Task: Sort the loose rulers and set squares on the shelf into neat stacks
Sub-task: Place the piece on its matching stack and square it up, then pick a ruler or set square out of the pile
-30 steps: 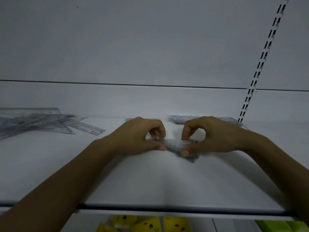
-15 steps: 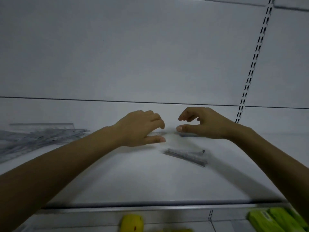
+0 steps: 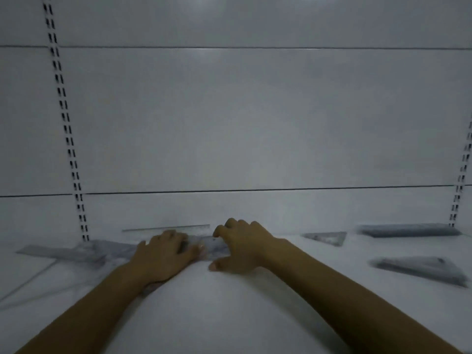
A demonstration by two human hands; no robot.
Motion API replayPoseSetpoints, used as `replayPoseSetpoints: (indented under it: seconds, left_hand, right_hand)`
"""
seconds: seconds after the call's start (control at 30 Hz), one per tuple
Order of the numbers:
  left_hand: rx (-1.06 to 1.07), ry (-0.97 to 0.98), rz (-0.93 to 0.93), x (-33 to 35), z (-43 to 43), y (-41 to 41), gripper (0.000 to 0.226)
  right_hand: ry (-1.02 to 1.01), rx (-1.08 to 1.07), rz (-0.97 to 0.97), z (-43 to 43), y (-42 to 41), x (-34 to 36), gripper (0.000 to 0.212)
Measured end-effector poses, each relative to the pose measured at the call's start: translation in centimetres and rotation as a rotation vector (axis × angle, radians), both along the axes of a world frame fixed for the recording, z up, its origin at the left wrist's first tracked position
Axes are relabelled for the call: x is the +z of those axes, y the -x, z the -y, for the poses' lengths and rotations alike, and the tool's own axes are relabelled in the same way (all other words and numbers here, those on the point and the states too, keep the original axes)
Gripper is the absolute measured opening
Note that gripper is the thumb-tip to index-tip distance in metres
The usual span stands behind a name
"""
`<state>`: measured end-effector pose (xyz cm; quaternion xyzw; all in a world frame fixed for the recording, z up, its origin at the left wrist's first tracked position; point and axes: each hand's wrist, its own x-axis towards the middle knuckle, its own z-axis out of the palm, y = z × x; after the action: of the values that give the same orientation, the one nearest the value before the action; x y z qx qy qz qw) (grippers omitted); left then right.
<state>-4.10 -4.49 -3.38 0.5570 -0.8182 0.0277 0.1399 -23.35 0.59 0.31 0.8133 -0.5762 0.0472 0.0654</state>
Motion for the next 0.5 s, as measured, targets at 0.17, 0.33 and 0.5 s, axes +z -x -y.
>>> replayPoseSetpoints:
  seconds: [0.17, 0.33, 0.5]
  left_hand:
    - [-0.026, -0.106, 0.022, -0.4, 0.2, 0.2, 0.066]
    - [-0.086, -0.205, -0.019, 0.0, 0.2, 0.2, 0.084]
    - [-0.161, -0.156, -0.041, 0.5, -0.2, 0.1, 0.089]
  right_hand:
    - [-0.103, 0.007, 0.322, 2.8, -1.9, -2.1, 0.081]
    - [-0.007, -0.003, 0.312, 3.1, -0.1, -4.2, 0.086]
    - [0.217, 0.043, 0.137, 2.3, -0.5, -3.6, 0.065]
